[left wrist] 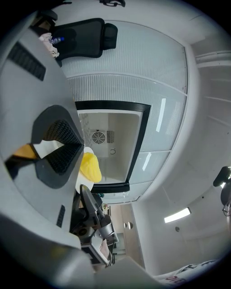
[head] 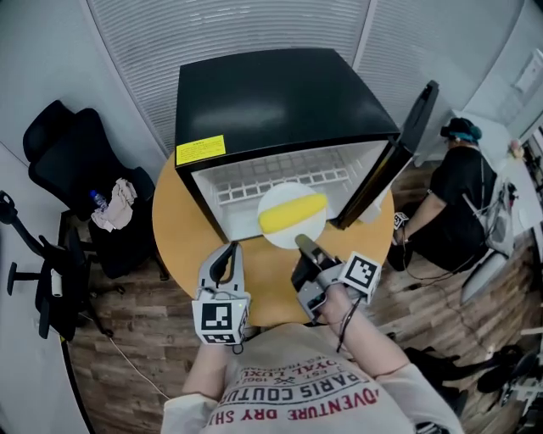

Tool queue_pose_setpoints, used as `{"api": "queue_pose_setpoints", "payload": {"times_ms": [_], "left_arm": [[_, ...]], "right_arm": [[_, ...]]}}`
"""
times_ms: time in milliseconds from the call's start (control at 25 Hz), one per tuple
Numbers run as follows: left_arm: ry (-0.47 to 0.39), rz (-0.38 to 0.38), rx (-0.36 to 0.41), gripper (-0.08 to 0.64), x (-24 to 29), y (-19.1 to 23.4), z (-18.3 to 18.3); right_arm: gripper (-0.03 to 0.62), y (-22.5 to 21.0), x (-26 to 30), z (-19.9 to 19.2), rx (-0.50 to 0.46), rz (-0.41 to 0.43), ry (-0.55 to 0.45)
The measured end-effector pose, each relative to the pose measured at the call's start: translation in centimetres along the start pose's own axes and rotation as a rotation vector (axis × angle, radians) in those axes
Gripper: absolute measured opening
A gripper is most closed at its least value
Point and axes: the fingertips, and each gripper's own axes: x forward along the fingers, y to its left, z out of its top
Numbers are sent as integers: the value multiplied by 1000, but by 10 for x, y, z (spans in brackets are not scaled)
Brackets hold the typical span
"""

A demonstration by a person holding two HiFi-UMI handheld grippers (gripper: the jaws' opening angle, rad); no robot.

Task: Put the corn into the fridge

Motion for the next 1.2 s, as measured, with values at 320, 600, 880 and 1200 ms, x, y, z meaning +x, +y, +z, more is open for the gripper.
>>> {"api": "queue_pose_setpoints", "payload": {"times_ms": [320, 600, 880, 1200], "left_arm": [[6, 58, -22, 29, 34, 6, 4], [25, 111, -29, 29, 50, 10, 0], [45, 144, -31, 29, 57, 13, -5], [65, 156, -31, 29, 63, 15, -11]], "right_arm": [[37, 2, 37, 34, 16, -18, 40], [38, 6, 65, 53, 33, -17, 81], [38, 4, 84, 63, 54, -18, 101], [41, -6, 93, 69, 75, -34, 91]]}}
